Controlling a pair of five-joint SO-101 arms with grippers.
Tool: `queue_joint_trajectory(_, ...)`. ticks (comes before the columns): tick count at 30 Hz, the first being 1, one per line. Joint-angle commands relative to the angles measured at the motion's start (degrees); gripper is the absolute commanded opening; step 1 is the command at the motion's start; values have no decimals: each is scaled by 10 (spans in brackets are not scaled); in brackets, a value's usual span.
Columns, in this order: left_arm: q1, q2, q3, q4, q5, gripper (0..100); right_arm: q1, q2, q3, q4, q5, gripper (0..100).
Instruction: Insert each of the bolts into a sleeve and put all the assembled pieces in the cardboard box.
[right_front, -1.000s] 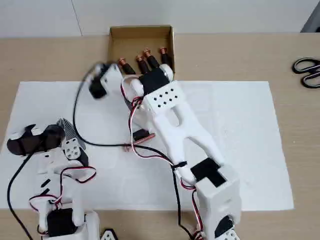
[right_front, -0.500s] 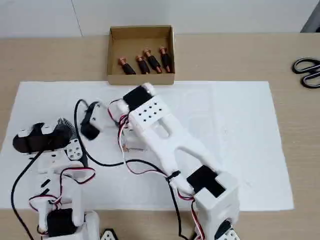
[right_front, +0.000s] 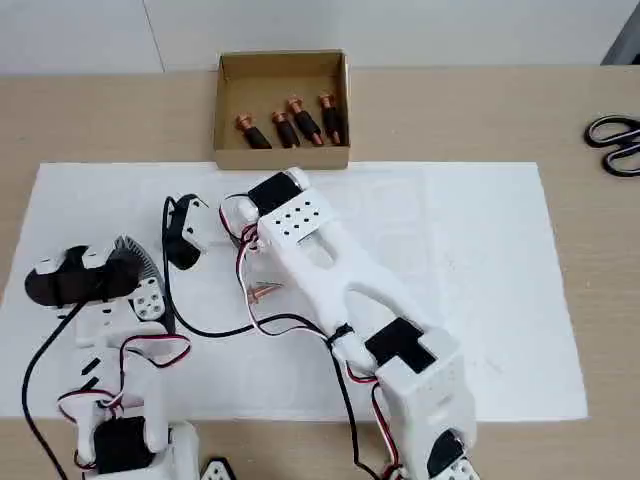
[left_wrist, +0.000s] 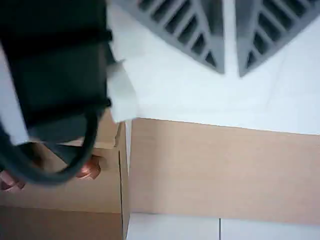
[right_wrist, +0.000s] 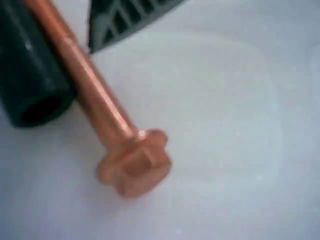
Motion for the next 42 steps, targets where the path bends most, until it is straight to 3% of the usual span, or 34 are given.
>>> queue_joint_trajectory(1,0,-5,-16,-1,-3,6,6,-1,0,-4,4,140)
queue_joint_trajectory(14,0,-5,-16,-1,-3,6,40,38,2,-4,4,140)
queue_joint_trajectory(29,0,-5,-16,-1,-3,6,12,64,-2,-87,4,140)
queue_joint_trajectory(39,0,-5,-16,-1,-3,6,3,105,-1,-83,4,137)
queue_joint_trajectory(42,0,-5,-16,-1,-3,6,3,131,-2,-73,4,60)
